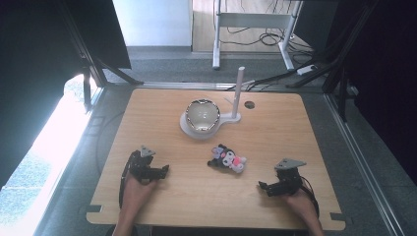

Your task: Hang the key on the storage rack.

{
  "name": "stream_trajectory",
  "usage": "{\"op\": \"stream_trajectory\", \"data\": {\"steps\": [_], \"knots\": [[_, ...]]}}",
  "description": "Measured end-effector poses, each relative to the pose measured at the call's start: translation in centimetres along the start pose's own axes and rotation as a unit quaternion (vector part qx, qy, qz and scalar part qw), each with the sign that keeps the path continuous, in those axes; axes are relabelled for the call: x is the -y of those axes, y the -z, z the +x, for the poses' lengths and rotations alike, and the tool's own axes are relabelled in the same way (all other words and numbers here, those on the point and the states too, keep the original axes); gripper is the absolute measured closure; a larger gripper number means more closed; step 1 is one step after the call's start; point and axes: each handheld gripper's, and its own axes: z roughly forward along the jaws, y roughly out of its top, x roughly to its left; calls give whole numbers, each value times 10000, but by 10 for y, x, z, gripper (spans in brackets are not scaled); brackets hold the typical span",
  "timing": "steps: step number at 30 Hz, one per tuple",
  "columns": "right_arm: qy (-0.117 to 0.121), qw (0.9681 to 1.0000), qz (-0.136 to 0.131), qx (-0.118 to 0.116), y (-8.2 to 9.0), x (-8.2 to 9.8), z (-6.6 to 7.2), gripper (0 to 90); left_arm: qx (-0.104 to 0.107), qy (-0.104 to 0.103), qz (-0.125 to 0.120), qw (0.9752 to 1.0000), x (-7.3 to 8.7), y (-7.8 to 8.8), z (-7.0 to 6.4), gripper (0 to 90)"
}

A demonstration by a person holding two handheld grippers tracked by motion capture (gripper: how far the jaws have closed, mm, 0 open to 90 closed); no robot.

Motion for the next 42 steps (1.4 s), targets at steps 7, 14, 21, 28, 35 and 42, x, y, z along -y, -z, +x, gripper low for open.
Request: {"op": "stream_trajectory", "data": {"steps": [7,14,21,28,35,42], "knots": [[54,10000,34,-62,1,-2,0,20,4,-9,6,10000,0,0,0,53],[175,9997,138,-42,3,-8,-1,22,0,0,2,10000,0,0,0,53],[355,9989,278,-112,5,-19,-1,5,-3,-9,2,10000,0,0,0,53],[632,9972,374,-168,2,-31,1,0,2,-2,5,10000,0,0,0,53],[904,9941,516,-312,-7,-47,2,0,4,-2,4,10000,0,0,0,53],[1144,9902,636,-481,-16,-61,4,0,-2,-2,1,10000,0,0,0,53]]}}
